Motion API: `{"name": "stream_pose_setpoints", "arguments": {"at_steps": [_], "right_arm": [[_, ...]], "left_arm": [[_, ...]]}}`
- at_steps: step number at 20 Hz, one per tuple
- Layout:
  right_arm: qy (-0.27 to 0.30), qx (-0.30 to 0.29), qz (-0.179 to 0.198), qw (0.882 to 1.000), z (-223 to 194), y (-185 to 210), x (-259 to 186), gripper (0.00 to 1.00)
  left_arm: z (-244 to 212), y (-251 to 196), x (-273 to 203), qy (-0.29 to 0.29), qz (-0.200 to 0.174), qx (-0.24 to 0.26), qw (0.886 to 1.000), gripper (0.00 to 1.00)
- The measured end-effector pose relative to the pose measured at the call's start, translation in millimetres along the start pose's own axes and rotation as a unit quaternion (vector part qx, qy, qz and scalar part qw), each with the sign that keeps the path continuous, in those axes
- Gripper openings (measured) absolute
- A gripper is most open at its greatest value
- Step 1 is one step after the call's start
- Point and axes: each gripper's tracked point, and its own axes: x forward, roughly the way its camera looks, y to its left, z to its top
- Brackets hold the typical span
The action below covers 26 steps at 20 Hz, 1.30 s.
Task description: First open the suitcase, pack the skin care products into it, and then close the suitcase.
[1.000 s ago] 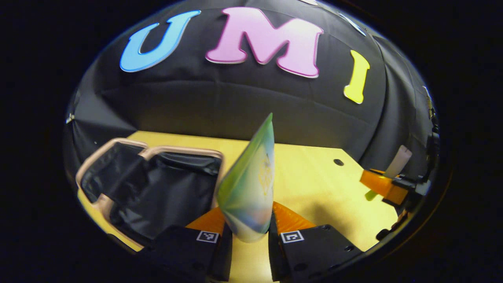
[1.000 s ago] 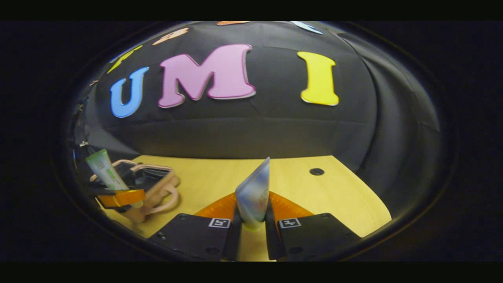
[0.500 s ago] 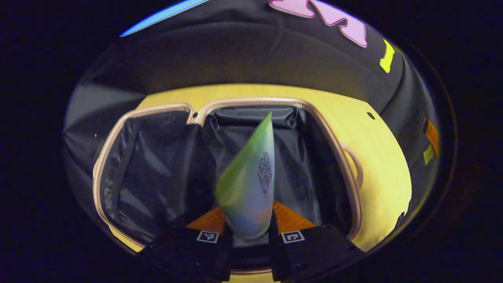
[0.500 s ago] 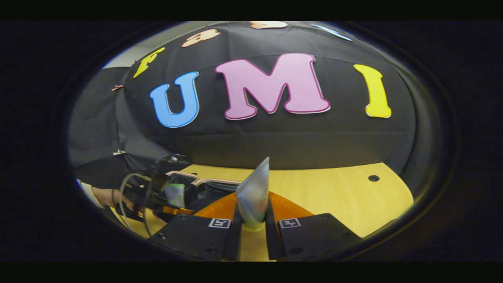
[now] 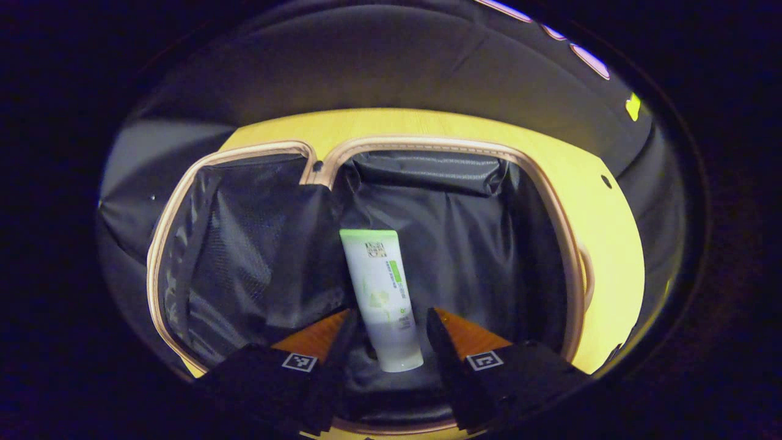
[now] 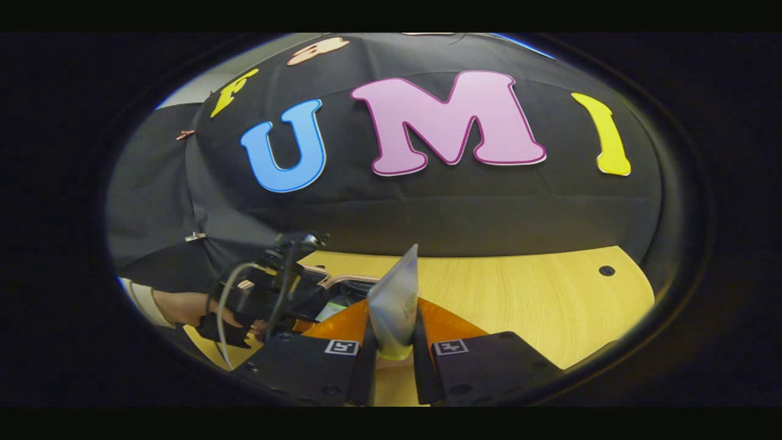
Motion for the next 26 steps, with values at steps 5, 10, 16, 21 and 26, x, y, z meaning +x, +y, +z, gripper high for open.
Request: {"name": "stream_pose_setpoints", "arguments": {"at_steps": [5, 10, 16, 21, 26], "right_arm": [[0.048, 0.0, 0.009, 0.999, -33.6, 22.9, 30.1, 0.36], [0.128, -0.001, 0.003, 0.992, -99.0, 60.5, 74.2, 0.36], [0.196, 0.034, -0.051, 0.979, -153.0, 70.4, 116.7, 0.3], [0.194, 0.024, -0.085, 0.977, -151.9, 66.3, 115.4, 0.31], [0.126, 0.016, -0.078, 0.989, -107.1, 77.1, 102.5, 0.77]], "left_arm": [[33.5, 60.9, -112.3, -0.19, 0.044, -0.04, 0.98, 0.97], [-1.3, 130.9, -204.4, -0.254, 0.09, -0.052, 0.962, 0.99], [-68.1, 172.9, -244.1, -0.246, 0.082, -0.111, 0.959, 0.98], [-118.0, 236.7, -248.9, -0.214, 0.14, -0.16, 0.953, 0.96], [-125.4, 275.0, -238.0, -0.215, 0.177, -0.187, 0.942, 0.96]]}}
